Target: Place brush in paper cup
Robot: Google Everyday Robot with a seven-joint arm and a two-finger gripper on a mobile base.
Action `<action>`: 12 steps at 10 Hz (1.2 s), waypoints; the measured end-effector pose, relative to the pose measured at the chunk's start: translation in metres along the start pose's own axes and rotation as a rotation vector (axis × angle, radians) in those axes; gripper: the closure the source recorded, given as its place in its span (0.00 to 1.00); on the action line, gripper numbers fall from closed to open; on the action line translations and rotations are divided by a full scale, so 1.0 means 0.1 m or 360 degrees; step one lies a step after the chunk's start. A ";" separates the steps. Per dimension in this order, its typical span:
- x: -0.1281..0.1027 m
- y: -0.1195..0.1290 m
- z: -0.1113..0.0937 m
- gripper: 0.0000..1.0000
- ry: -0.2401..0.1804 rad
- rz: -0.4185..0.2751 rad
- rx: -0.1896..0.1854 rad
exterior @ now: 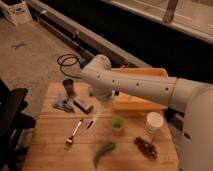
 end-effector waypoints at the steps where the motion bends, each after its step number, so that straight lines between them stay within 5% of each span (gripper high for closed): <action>1: 0.09 0.11 0.00 1.00 -0.0004 0.0056 -0.0016; 8: 0.09 0.10 -0.01 1.00 0.0008 0.0069 -0.0017; 12: 0.47 0.33 -0.12 1.00 0.0107 0.0350 0.0010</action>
